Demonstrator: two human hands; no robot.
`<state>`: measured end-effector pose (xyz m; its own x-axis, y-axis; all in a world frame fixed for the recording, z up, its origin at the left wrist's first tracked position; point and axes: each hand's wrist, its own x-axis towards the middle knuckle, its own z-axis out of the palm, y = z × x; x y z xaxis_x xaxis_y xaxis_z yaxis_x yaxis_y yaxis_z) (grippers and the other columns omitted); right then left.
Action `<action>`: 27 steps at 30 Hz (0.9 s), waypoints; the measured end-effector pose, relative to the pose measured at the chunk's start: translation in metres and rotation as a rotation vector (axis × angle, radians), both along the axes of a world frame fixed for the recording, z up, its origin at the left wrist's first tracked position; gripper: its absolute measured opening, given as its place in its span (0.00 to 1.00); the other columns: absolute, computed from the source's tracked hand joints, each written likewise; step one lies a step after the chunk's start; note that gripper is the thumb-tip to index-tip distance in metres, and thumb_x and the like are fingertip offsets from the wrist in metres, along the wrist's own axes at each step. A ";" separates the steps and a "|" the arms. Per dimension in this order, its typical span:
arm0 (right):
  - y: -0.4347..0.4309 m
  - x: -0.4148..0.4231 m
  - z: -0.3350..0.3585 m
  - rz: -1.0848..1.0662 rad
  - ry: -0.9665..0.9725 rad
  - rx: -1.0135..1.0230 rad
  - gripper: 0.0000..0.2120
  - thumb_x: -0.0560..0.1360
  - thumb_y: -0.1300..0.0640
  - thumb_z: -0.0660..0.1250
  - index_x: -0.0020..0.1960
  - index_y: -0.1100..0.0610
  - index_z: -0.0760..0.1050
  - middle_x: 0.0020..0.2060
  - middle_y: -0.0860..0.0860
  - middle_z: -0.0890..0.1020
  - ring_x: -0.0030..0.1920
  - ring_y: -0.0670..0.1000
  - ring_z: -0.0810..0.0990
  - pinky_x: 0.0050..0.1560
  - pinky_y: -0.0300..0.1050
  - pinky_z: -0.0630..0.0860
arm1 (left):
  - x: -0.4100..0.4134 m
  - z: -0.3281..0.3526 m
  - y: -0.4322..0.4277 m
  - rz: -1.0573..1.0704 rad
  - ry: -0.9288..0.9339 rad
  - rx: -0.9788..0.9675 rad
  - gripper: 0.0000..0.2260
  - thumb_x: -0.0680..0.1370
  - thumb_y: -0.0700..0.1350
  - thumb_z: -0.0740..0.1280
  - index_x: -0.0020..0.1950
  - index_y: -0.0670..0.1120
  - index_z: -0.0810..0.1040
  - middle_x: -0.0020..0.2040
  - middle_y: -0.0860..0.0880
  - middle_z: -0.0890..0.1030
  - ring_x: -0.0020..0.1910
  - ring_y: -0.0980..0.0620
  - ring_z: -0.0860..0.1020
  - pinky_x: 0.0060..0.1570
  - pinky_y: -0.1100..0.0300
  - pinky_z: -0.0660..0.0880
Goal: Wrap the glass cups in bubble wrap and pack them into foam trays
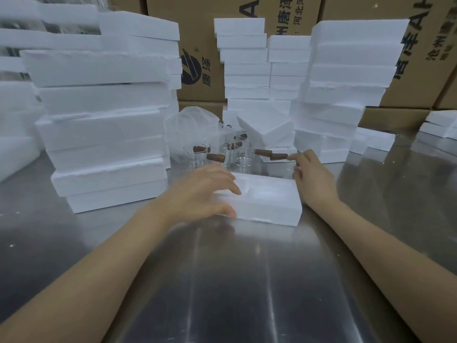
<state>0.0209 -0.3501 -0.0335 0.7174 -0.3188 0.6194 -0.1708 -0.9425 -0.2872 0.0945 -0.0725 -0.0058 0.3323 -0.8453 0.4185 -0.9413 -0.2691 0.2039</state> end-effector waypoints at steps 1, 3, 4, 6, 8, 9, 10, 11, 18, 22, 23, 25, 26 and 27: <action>-0.001 0.005 0.001 -0.008 0.062 -0.018 0.16 0.78 0.62 0.60 0.65 0.55 0.71 0.58 0.54 0.72 0.50 0.59 0.76 0.42 0.47 0.68 | -0.001 0.001 -0.002 -0.016 -0.023 0.016 0.16 0.73 0.53 0.74 0.58 0.49 0.81 0.61 0.51 0.78 0.67 0.55 0.69 0.72 0.60 0.57; -0.003 0.011 0.004 -0.042 0.173 0.018 0.21 0.79 0.59 0.60 0.71 0.53 0.65 0.60 0.56 0.72 0.55 0.60 0.75 0.47 0.50 0.72 | 0.000 0.000 -0.001 -0.036 -0.008 0.028 0.12 0.75 0.45 0.72 0.57 0.46 0.82 0.60 0.50 0.80 0.68 0.52 0.70 0.71 0.55 0.61; -0.004 0.013 0.006 -0.054 0.209 0.028 0.23 0.80 0.57 0.60 0.74 0.52 0.61 0.60 0.57 0.73 0.56 0.60 0.75 0.49 0.52 0.73 | 0.002 -0.001 0.001 -0.042 0.009 0.017 0.10 0.75 0.40 0.71 0.57 0.45 0.82 0.59 0.50 0.80 0.68 0.51 0.71 0.70 0.54 0.63; -0.004 0.017 0.007 -0.065 0.231 -0.045 0.25 0.80 0.57 0.60 0.75 0.51 0.59 0.59 0.57 0.76 0.55 0.61 0.76 0.49 0.52 0.73 | 0.004 -0.004 0.006 -0.050 0.056 -0.026 0.16 0.74 0.29 0.66 0.58 0.42 0.82 0.60 0.49 0.79 0.67 0.50 0.71 0.69 0.57 0.64; -0.001 0.023 0.009 -0.068 0.237 -0.172 0.24 0.79 0.56 0.59 0.75 0.50 0.60 0.59 0.56 0.78 0.55 0.61 0.77 0.47 0.52 0.73 | 0.006 -0.007 0.005 0.016 0.099 -0.082 0.27 0.70 0.23 0.60 0.65 0.42 0.77 0.67 0.50 0.74 0.69 0.53 0.67 0.70 0.67 0.57; 0.000 0.027 0.010 -0.071 0.254 -0.202 0.24 0.79 0.55 0.59 0.74 0.49 0.61 0.59 0.56 0.78 0.56 0.62 0.76 0.48 0.52 0.73 | 0.008 -0.006 0.002 0.079 0.117 -0.117 0.30 0.69 0.23 0.58 0.67 0.42 0.75 0.69 0.50 0.71 0.70 0.54 0.65 0.69 0.71 0.54; 0.001 0.030 0.011 -0.077 0.278 -0.209 0.24 0.79 0.54 0.59 0.74 0.48 0.61 0.58 0.56 0.79 0.56 0.62 0.76 0.49 0.52 0.73 | 0.011 -0.004 -0.002 0.150 0.128 -0.158 0.30 0.69 0.23 0.57 0.68 0.42 0.74 0.69 0.48 0.71 0.71 0.52 0.65 0.69 0.73 0.53; 0.000 0.034 0.012 -0.082 0.299 -0.204 0.23 0.79 0.53 0.59 0.74 0.48 0.61 0.57 0.56 0.80 0.57 0.61 0.76 0.50 0.52 0.74 | 0.016 -0.001 -0.009 0.226 0.127 -0.204 0.28 0.69 0.24 0.57 0.67 0.41 0.76 0.68 0.47 0.72 0.70 0.49 0.66 0.69 0.71 0.55; -0.007 0.044 0.005 -0.073 0.220 -0.219 0.18 0.78 0.53 0.60 0.67 0.49 0.65 0.49 0.57 0.81 0.49 0.61 0.78 0.43 0.50 0.72 | 0.078 0.035 -0.064 0.782 0.004 -0.258 0.13 0.79 0.39 0.61 0.61 0.38 0.75 0.60 0.40 0.76 0.60 0.42 0.71 0.55 0.52 0.71; -0.009 0.045 0.005 -0.042 0.310 -0.234 0.22 0.78 0.51 0.59 0.72 0.46 0.61 0.50 0.55 0.80 0.50 0.59 0.78 0.42 0.48 0.71 | 0.112 0.039 -0.084 0.862 0.055 -0.027 0.15 0.81 0.49 0.60 0.62 0.41 0.73 0.57 0.41 0.78 0.58 0.42 0.73 0.50 0.53 0.68; -0.010 0.046 0.004 -0.042 0.307 -0.234 0.21 0.78 0.52 0.59 0.70 0.47 0.63 0.51 0.55 0.80 0.50 0.59 0.78 0.42 0.48 0.71 | 0.117 0.037 -0.087 0.871 0.072 -0.003 0.14 0.80 0.48 0.61 0.62 0.42 0.73 0.57 0.42 0.79 0.58 0.43 0.73 0.51 0.54 0.67; -0.012 0.047 0.003 -0.020 0.261 -0.192 0.16 0.78 0.53 0.60 0.65 0.50 0.66 0.53 0.51 0.81 0.51 0.58 0.78 0.44 0.48 0.72 | 0.124 0.034 -0.092 0.910 0.102 -0.058 0.12 0.79 0.42 0.62 0.62 0.44 0.76 0.57 0.44 0.80 0.57 0.44 0.75 0.54 0.55 0.66; -0.012 0.048 0.003 -0.002 0.233 -0.157 0.14 0.78 0.54 0.60 0.63 0.52 0.68 0.54 0.49 0.81 0.51 0.58 0.78 0.44 0.48 0.73 | 0.126 0.034 -0.093 0.923 0.121 -0.140 0.11 0.79 0.39 0.62 0.60 0.45 0.77 0.57 0.45 0.81 0.57 0.44 0.76 0.56 0.55 0.66; -0.012 0.048 0.002 0.015 0.206 -0.126 0.12 0.78 0.55 0.61 0.61 0.53 0.68 0.54 0.47 0.82 0.52 0.58 0.78 0.43 0.48 0.72 | 0.125 0.034 -0.094 0.918 0.152 -0.259 0.11 0.79 0.38 0.62 0.58 0.46 0.79 0.56 0.46 0.81 0.56 0.44 0.76 0.58 0.54 0.67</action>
